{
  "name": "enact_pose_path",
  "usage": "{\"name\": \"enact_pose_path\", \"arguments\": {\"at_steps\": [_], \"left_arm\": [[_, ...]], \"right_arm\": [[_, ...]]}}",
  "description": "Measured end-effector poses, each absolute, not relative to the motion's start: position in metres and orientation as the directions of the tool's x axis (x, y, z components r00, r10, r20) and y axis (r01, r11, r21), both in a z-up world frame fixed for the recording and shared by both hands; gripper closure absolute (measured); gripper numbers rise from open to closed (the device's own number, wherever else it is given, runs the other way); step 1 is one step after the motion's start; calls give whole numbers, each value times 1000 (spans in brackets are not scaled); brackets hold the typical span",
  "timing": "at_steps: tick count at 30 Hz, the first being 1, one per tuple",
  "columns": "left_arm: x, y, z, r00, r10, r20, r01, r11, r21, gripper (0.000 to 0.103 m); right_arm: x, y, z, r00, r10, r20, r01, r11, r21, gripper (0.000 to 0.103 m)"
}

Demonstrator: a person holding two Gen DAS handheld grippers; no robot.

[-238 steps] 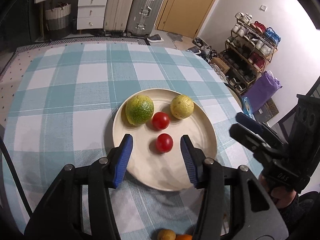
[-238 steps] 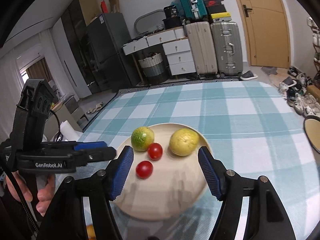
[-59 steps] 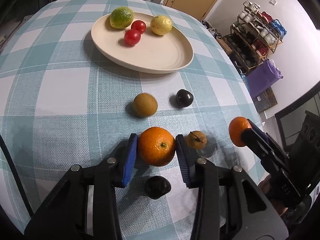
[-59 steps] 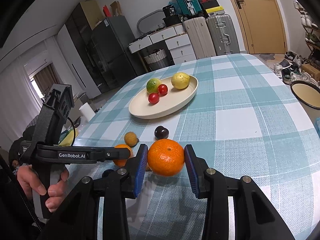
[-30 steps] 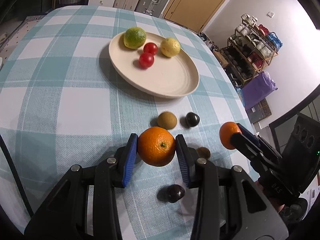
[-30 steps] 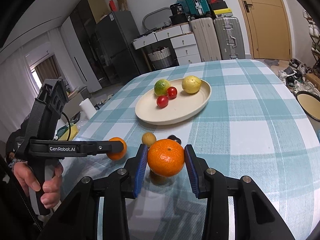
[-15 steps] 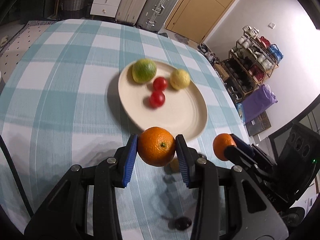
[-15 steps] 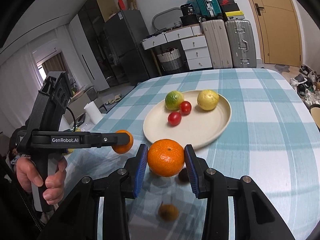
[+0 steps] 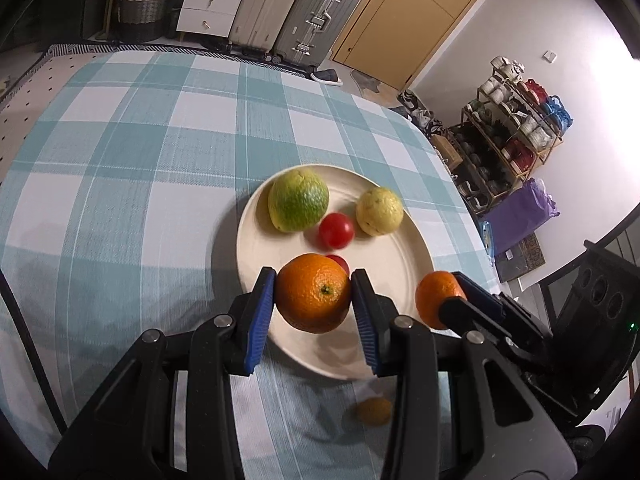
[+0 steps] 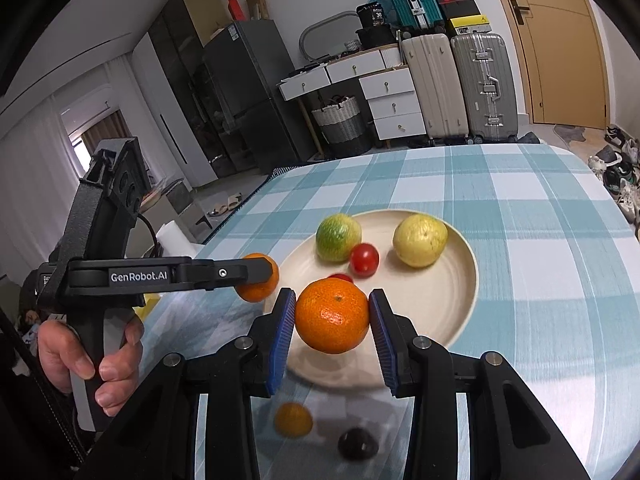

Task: Organize fruits
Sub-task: 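Carry both oranges over the plate with both grippers, then open both grippers to release the oranges onto the plate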

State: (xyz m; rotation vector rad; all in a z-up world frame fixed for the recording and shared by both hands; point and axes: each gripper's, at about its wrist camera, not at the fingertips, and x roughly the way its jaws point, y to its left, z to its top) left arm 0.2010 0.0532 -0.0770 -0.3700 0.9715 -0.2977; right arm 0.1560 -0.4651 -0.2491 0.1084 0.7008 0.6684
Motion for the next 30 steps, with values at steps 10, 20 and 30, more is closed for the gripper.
{"name": "enact_pose_path", "arguments": {"at_steps": [10, 20, 30], "left_arm": [[230, 53, -92, 512, -412, -754, 75, 896, -438, 68], [240, 52, -102, 505, -428, -750, 81, 888, -452, 68], [245, 52, -98, 506, -453, -734, 77, 871, -485, 64]], "right_arm": [[199, -454, -259, 555, 579, -597, -510, 804, 306, 65], [211, -446, -272, 535, 565, -628, -505, 810, 299, 65], [216, -444, -271, 545, 560, -624, -496, 816, 298, 59]]}}
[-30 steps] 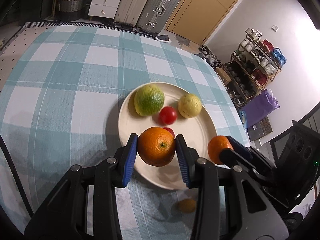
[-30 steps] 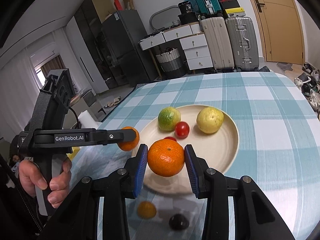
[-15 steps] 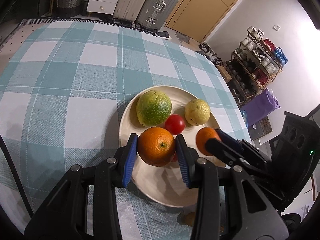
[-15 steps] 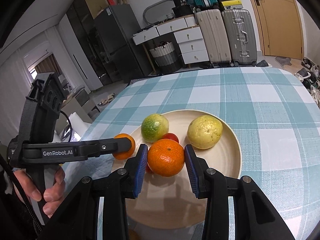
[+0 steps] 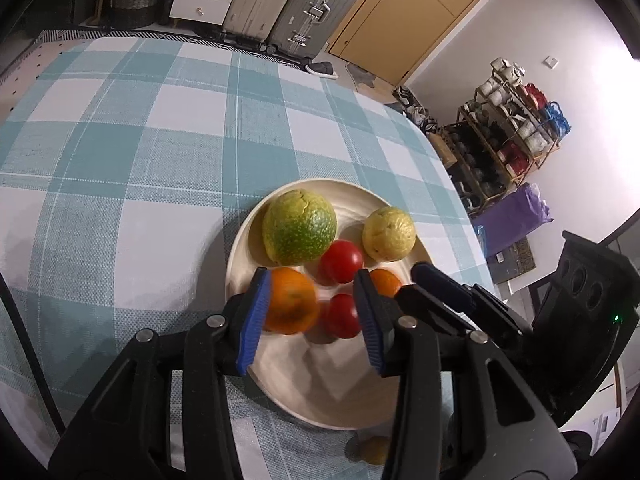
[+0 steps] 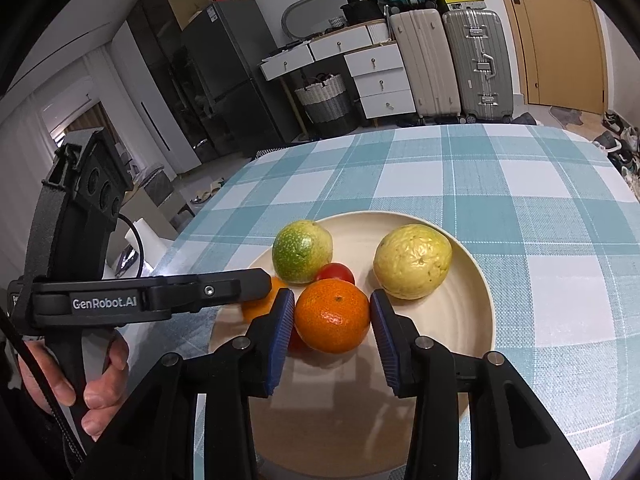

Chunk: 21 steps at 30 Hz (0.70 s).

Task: Organize fruits
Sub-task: 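Open both grippers to release the oranges onto the plate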

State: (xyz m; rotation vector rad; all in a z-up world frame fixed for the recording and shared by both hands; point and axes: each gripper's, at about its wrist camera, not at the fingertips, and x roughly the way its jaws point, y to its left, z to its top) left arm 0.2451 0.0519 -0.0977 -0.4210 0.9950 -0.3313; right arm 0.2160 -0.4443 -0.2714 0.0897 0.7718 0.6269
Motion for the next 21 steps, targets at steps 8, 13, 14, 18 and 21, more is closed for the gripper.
{"name": "enact_pose_path", "arguments": {"at_steps": [8, 13, 14, 18, 21], "left_arm": [[227, 56, -76, 538, -421, -731, 82, 888, -452, 63], [204, 56, -61, 567, -390, -726, 81, 903, -422, 62], [199, 54, -58, 572, -380, -727, 82, 908, -411, 60], [178, 46, -49, 589, -354, -727, 95, 923, -373, 60], [162, 40, -42, 600, -346, -721, 105, 928, -358, 60]], "right_arm": [[202, -459, -254, 598, 558, -576, -475, 825, 306, 52], [185, -473, -241, 639, 541, -546, -454, 839, 299, 29], [181, -475, -238, 651, 535, -539, -449, 843, 296, 25], [165, -484, -229, 677, 530, -512, -446, 848, 287, 19], [153, -490, -223, 685, 524, -506, -440, 851, 285, 17]]}}
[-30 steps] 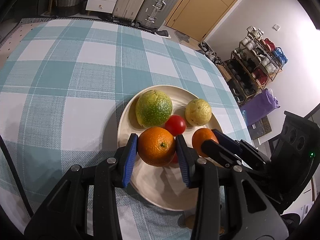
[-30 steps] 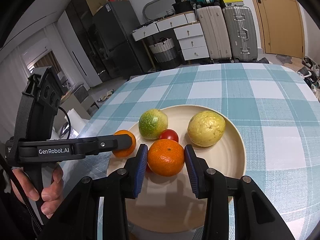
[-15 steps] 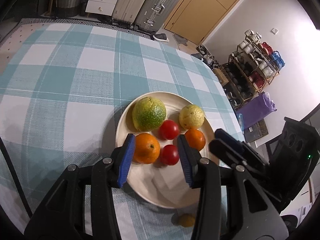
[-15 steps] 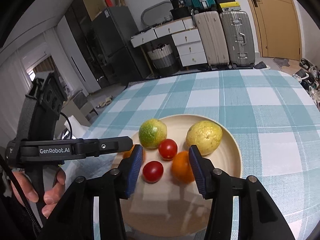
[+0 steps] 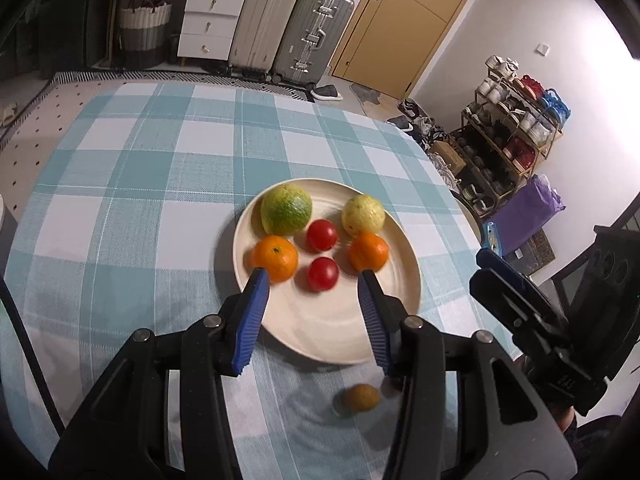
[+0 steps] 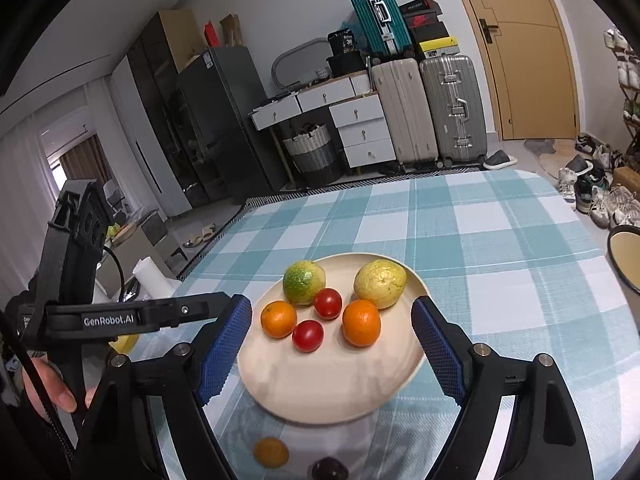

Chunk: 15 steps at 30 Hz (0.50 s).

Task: Organize fruits
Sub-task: 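Open both grippers to release the oranges onto the plate, then move both grippers back toward the dark plum and brown pear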

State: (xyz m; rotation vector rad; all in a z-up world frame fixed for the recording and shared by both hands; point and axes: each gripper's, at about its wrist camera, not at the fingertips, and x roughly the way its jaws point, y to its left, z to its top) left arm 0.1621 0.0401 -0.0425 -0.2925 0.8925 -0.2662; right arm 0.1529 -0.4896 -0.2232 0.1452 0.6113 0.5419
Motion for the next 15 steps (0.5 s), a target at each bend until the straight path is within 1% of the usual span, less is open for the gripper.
{"name": "enact_pose_path", "arguments": {"at_steps": [2, 4, 5, 6, 9, 10, 12, 15], "left_arm": [[152, 36, -39, 608, -330, -722, 107, 935, -338, 57], [143, 33, -34, 620, -320, -717, 110, 940, -324, 49], [138, 32, -33, 625, -311, -716, 107, 943, -316, 41], [133, 31, -30, 633, -296, -715, 99, 948, -304, 36], [118, 28, -24, 649, -280, -707, 100, 953, -286, 34], [116, 28, -23, 650, -276, -708, 97, 954, -283, 33], [108, 28, -21, 654, -269, -707, 90, 956, -280, 24], [97, 26, -17, 677, -236, -697, 78, 965, -250, 22]], "right_arm": [[146, -493, -220, 689, 525, -500, -439, 851, 289, 16], [139, -496, -217, 695, 521, -496, -437, 854, 283, 15], [136, -496, -216, 698, 519, -494, -437, 855, 280, 15], [132, -497, -214, 700, 518, -491, -438, 855, 279, 15], [119, -500, -207, 711, 514, -479, -439, 857, 269, 13], [116, -500, -206, 714, 514, -475, -440, 858, 267, 10], [108, -501, -201, 724, 515, -458, -442, 857, 265, 5], [95, -502, -195, 730, 522, -441, -457, 853, 254, 4]]}}
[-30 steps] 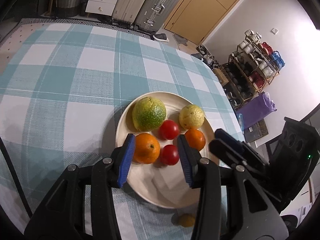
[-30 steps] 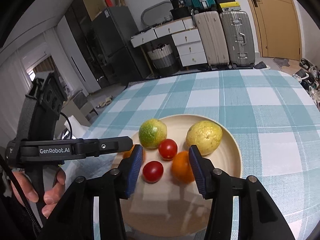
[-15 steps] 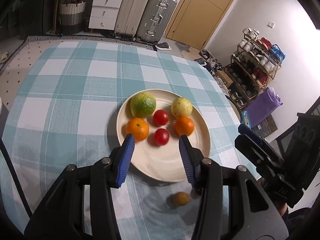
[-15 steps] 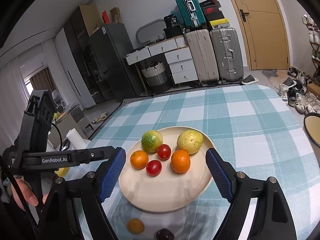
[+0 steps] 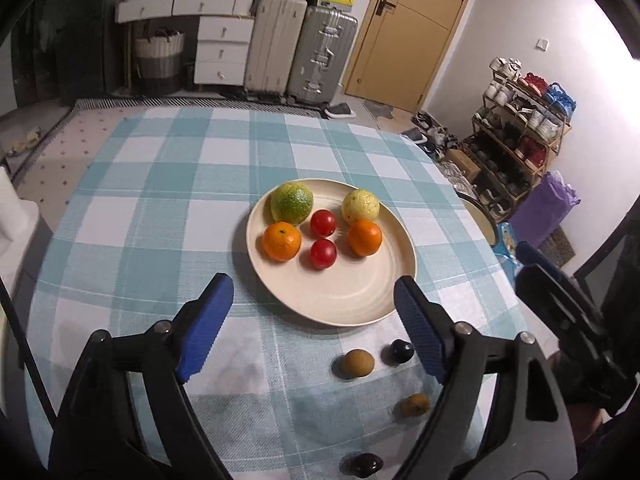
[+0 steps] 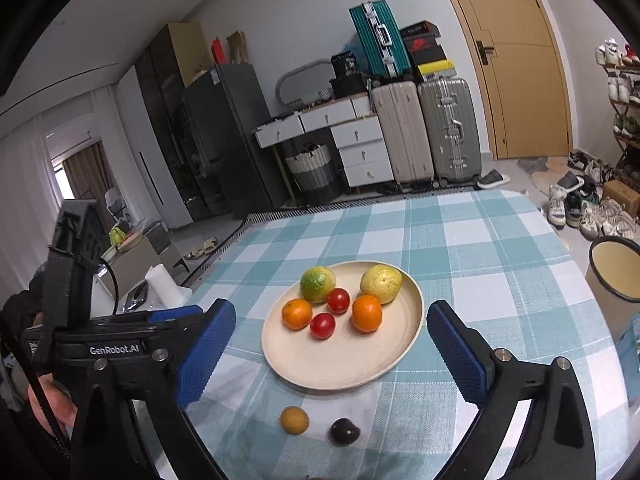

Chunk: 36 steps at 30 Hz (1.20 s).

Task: Organize fruits
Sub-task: 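Move both grippers back toward the dark plum and brown pear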

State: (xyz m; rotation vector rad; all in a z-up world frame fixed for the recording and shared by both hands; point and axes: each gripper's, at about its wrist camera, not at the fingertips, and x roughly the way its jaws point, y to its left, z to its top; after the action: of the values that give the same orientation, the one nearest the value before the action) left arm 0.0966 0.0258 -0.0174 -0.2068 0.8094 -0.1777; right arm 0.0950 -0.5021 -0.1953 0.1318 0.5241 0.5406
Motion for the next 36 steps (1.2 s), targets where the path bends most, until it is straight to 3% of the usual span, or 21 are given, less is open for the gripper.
{"name": "enact_pose_path", "arguments": {"at_steps": [8, 11, 24, 36], "left_arm": [[69, 19, -12, 716, -171, -677, 71, 982, -174, 11], [54, 20, -10, 740, -168, -652, 74, 983, -168, 1], [16, 8, -37, 698, -179, -693, 110, 984, -142, 1], [3, -6, -77, 590, -252, -767, 169, 967, -188, 1]], "right_arm": [[63, -501, -192, 742, 506, -439, -462, 861, 211, 1], [52, -506, -192, 736, 514, -441, -462, 857, 229, 1], [3, -511, -194, 753, 498, -429, -472, 864, 175, 0], [-6, -518, -224, 733, 466, -494, -452, 878, 158, 0]]}}
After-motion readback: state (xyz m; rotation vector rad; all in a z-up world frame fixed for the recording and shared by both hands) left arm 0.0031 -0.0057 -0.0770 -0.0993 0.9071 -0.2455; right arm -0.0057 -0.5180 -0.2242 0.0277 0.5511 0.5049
